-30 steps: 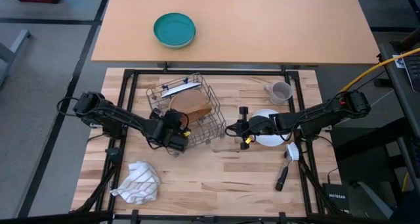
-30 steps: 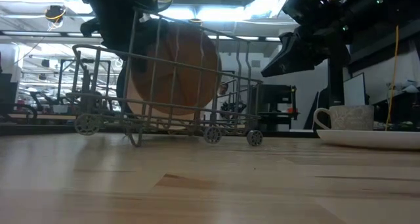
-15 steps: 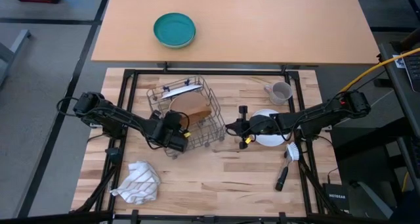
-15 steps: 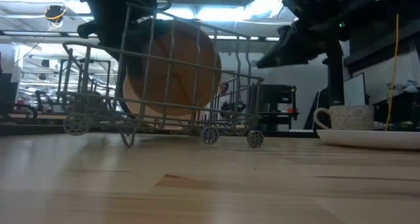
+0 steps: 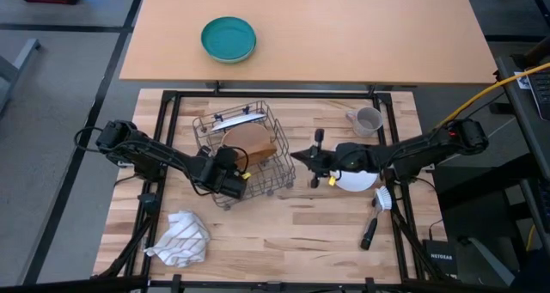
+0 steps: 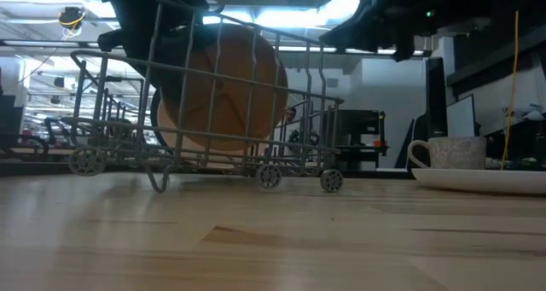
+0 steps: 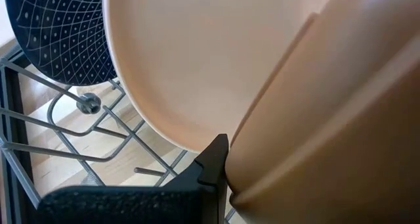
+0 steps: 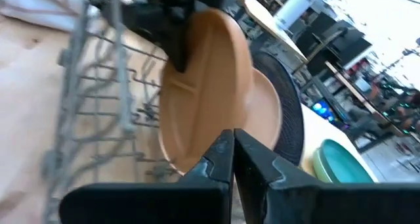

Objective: Sort dishes
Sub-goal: Put the brown plate in the dish rack

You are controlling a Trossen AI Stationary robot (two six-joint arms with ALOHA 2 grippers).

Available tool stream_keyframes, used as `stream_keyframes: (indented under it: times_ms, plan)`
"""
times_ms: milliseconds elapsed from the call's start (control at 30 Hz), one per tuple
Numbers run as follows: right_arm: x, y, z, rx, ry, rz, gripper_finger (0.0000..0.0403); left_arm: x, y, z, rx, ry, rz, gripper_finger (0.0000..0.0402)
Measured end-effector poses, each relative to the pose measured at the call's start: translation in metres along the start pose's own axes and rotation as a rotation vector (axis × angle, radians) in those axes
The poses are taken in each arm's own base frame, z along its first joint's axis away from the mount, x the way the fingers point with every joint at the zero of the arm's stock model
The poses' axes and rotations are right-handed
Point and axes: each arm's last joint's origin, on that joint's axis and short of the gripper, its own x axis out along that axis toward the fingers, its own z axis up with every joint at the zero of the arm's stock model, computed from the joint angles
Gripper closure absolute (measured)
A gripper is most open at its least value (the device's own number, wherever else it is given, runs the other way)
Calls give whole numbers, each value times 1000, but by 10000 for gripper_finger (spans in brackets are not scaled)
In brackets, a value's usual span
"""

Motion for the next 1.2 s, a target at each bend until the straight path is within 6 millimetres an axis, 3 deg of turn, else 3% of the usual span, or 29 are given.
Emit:
stream_keyframes:
  times_ms: [233, 500, 633, 900, 1200]
  plan:
    - [3, -8, -6, 13, 6, 2, 388, 0, 0, 0, 25, 0, 0, 343]
    - [3, -8, -6, 12, 0, 13, 388, 2, 1, 1, 21, 51, -5, 262]
    - [3, -7, -7, 9, 7, 18, 388, -1, 6, 4, 1, 107, -35, 239]
    - [3, -5, -5, -10, -49, 83, 388, -17, 20, 13, -61, 102, -99, 235]
    - [4, -12, 1, -73, -129, 26, 388, -25, 29, 18, -92, 90, -140, 235]
